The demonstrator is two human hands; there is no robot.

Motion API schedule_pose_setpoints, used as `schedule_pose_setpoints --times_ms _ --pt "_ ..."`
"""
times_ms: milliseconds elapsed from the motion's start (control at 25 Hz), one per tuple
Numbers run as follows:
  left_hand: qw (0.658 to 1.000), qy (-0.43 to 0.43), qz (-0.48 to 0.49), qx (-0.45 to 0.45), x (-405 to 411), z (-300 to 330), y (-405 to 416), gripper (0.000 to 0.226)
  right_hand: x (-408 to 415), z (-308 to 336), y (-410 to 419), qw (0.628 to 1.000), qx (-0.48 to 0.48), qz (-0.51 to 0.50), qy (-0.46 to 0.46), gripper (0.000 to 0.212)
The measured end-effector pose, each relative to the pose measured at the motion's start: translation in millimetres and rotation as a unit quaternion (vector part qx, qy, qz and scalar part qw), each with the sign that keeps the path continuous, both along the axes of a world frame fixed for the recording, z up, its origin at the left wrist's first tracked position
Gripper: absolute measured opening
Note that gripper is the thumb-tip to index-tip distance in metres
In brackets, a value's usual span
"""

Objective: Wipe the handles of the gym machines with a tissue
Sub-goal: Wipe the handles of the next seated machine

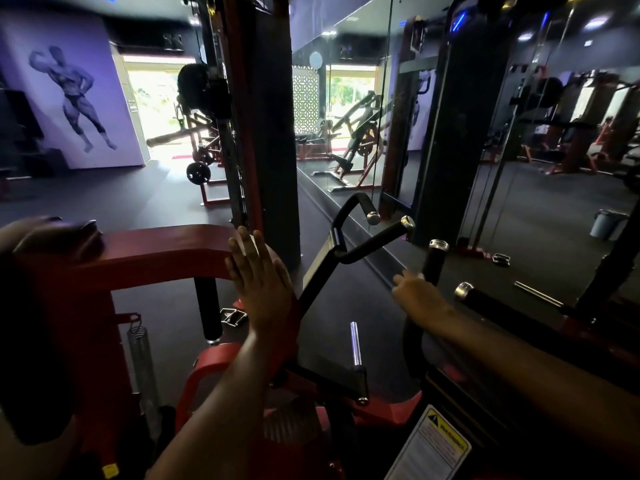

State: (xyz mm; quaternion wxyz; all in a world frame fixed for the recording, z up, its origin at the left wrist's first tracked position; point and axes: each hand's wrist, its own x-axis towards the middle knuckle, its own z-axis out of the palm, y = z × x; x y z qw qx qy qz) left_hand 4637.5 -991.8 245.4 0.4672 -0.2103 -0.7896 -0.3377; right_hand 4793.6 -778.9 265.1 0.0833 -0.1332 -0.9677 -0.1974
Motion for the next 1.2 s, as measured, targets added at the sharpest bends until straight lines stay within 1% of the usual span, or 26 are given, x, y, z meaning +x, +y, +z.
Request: schedule_pose_setpoints --times_ms 40,80,120,160,240,320,480,560,640,800,920,1000,1040,1120,1160,1200 --pt "1.0 0.001 -0.003 -0.001 2 -1 0 0.059 -6 13 11 0.999 -0.021 -0.027 0.03 0.016" --pt "1.0 -0.001 -0.006 -0.001 3 -1 0 0.059 -11 27 24 0.995 -0.022 -0.055 0.078 0.021" --pt "1.0 -0.003 -0.01 -0.003 4 -2 0 0.059 -14 36 37 0.99 -0.005 -0.097 0.102 0.023" --pt "1.0 -0.002 -0.011 -0.006 4 -2 0 0.058 -15 43 43 0.986 0.012 -0.136 0.092 0.023" --pt "1.0 0.004 -0.006 -0.014 3 -3 0 0.057 -19 44 37 0.987 0.037 -0.154 -0.019 0.023" --pt "1.0 0.008 -0.001 -0.024 2 -4 -1 0.056 -22 34 20 0.982 0.053 -0.149 -0.103 0.024" --pt "0.999 0.021 0.018 -0.036 -1 -4 -1 0.057 -23 30 5 0.978 0.064 -0.14 -0.141 0.026" --pt "0.999 0.019 0.017 -0.036 -3 -4 -2 0.057 -22 20 4 0.973 0.09 -0.137 -0.163 0.025" --pt "0.999 0.018 0.019 -0.036 -4 -6 -2 0.056 -16 20 1 0.975 0.095 -0.116 -0.163 0.023" --pt "0.999 0.018 0.021 -0.036 -3 -6 0 0.055 -5 18 4 0.985 0.074 -0.064 -0.144 0.022" --pt "0.999 0.017 0.024 -0.034 -4 -6 0 0.055 5 -6 7 0.988 0.083 -0.014 -0.129 0.026" --pt "0.999 0.013 0.023 -0.039 -5 -7 0 0.056 11 -20 12 0.993 0.045 0.012 -0.105 0.026" --pt "0.999 0.013 0.026 -0.041 -5 -7 -1 0.056 12 -25 15 0.996 0.028 0.035 -0.077 0.023" --pt "0.999 0.01 0.027 -0.038 -4 -6 0 0.055 18 -36 12 0.994 -0.025 0.108 -0.016 0.017" --pt "0.999 0.01 0.026 -0.038 -3 -5 0 0.055 26 -42 6 0.989 -0.055 0.135 -0.003 0.016" --pt "0.999 0.011 0.027 -0.038 -3 -6 0 0.055 38 -49 -7 0.985 -0.093 0.144 -0.029 0.017"
